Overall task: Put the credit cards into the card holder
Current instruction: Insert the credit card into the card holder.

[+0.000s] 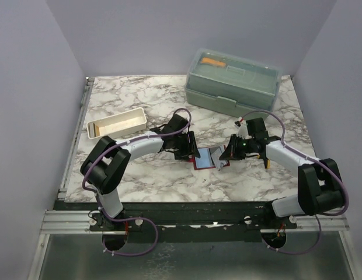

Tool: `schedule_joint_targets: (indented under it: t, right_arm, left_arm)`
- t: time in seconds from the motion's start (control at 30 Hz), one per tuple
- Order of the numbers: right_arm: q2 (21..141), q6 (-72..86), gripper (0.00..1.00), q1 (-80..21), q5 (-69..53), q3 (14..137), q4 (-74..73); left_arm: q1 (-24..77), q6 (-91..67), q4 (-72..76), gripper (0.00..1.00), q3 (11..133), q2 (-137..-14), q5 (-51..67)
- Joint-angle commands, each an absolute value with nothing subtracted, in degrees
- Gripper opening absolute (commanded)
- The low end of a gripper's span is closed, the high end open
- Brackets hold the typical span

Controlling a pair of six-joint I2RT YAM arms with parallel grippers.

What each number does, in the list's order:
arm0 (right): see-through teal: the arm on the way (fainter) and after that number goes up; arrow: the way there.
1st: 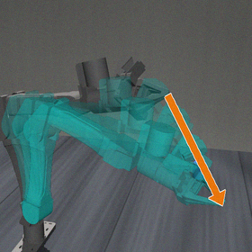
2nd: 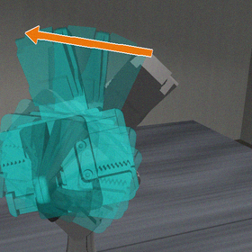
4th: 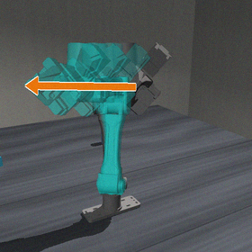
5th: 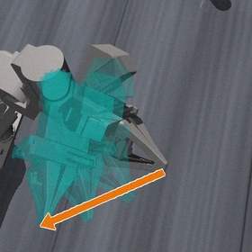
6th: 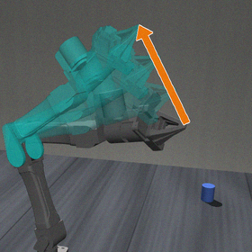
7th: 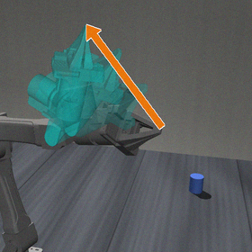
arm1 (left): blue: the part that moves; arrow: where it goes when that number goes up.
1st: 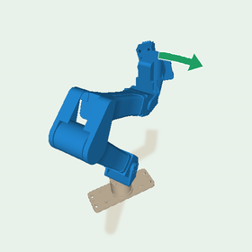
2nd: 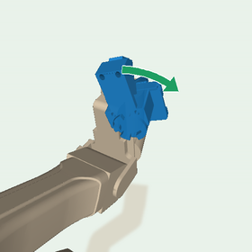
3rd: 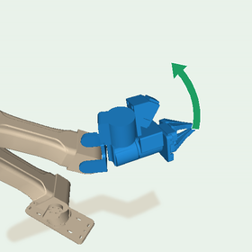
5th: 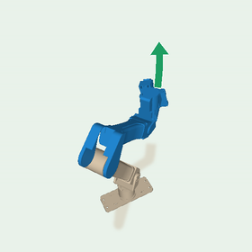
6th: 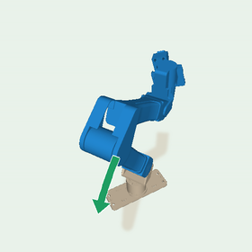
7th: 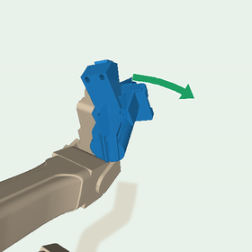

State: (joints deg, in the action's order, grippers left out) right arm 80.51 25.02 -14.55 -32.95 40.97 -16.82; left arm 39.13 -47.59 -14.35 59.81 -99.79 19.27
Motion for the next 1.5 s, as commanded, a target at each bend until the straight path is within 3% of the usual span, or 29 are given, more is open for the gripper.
schedule_joint_targets:
  t: [0.0, 0.13, 0.5, 1.0, 1.47]
  right_arm:
    - [83.3, 22.4, 0.00, -13.0, -37.2, 42.1, -15.8]
    - [86.3, 21.9, 0.00, -12.5, -38.6, 42.0, -14.2]
    - [90.3, 21.8, 0.00, -12.5, -38.7, 41.8, -10.0]
    - [94.6, 20.8, 0.00, -12.3, -41.3, 40.5, -1.4]
    - [96.9, 23.7, 0.00, -12.1, -43.1, 39.6, 5.1]
  left_arm:
    - [40.1, -44.7, -20.6, 0.60, 62.6, -102.4, 12.0]
    - [41.1, -44.3, -21.6, 0.58, 64.2, -105.0, 10.9]
    - [41.7, -44.2, -22.3, 0.35, 65.6, -108.3, 9.1]
    - [41.8, -41.2, -24.4, 0.17, 67.5, -111.4, 6.0]
    - [41.9, -40.6, -24.8, 0.13, 67.8, -111.9, 5.9]
